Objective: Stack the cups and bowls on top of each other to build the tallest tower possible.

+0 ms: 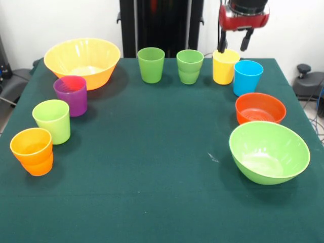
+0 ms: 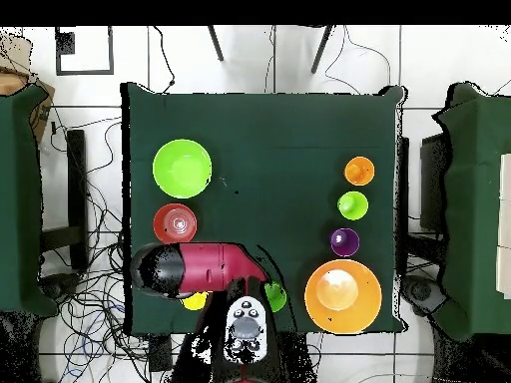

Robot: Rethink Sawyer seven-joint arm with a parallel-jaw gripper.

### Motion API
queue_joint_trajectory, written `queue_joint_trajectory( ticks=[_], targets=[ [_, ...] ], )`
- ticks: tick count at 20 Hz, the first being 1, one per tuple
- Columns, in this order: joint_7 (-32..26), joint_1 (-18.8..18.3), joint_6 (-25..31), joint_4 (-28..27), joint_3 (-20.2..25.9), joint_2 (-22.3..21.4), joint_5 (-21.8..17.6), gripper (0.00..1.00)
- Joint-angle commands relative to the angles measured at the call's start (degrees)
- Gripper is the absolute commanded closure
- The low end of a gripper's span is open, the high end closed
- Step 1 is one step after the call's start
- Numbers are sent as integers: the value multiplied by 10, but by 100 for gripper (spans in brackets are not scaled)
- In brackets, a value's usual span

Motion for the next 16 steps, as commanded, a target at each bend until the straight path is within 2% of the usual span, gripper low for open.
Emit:
queue_joint_trajectory(
  ticks=[1, 3, 6, 8, 12, 16],
  targets=[
    [73, -8, -43, -54, 25, 70, -12, 0],
    [60, -18, -41, -35, 32, 48, -12, 0],
    [42, -31, -8, 4, 48, -17, 1, 0],
    [39, -30, 18, 7, 49, -41, 4, 0],
    [43, -30, 35, -4, 46, -43, 2, 0],
    [27, -43, 41, 15, 52, -68, 0, 0]
  ],
)
